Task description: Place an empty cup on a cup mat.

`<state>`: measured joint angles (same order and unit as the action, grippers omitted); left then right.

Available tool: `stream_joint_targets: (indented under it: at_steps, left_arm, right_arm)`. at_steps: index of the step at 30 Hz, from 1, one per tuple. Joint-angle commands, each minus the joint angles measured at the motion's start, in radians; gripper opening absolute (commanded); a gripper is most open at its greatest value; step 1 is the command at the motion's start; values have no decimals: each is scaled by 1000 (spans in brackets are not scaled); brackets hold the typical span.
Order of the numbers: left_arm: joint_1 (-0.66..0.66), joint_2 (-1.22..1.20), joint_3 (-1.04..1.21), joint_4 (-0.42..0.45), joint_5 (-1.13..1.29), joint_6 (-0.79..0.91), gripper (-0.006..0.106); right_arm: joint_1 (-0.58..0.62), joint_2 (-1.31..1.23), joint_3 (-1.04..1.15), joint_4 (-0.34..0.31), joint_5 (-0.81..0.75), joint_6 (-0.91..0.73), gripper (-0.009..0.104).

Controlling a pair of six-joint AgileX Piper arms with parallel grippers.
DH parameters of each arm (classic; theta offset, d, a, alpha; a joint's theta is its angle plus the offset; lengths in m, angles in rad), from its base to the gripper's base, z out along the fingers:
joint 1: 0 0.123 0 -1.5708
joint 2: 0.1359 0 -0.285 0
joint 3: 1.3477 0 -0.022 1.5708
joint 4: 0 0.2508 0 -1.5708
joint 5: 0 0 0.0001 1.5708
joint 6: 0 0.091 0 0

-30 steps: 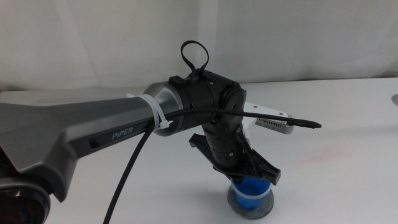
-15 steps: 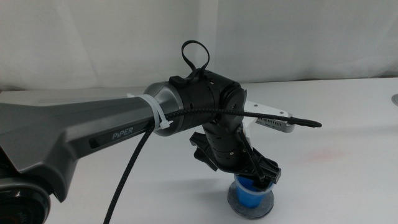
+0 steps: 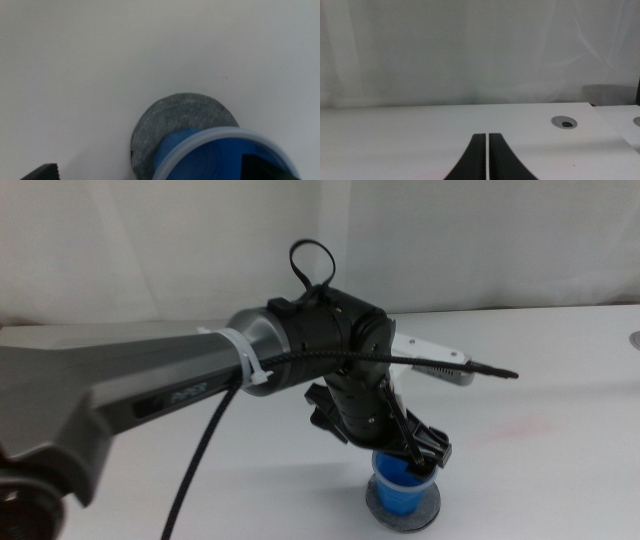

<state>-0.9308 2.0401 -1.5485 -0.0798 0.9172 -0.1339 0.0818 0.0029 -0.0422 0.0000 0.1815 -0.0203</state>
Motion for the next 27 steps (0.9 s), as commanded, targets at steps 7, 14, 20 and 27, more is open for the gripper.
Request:
stream_joint_targets:
  at_steps: [7,14,20,27]
  left_arm:
    - [-6,-139,-40,101,-11,-24,92]
    - [31,-299,-60,454,49,-181,92]
    - [245,-402,-60,514,154,-169,92]
    - [571,-456,-60,481,242,-82,92]
  right_arm:
    - [0,-31,5,0,-1,-3,-3]
    - [0,-31,5,0,1,-3,-3]
    - [0,-31,5,0,1,-3,-3]
    - [0,-31,5,0,1,-3,-3]
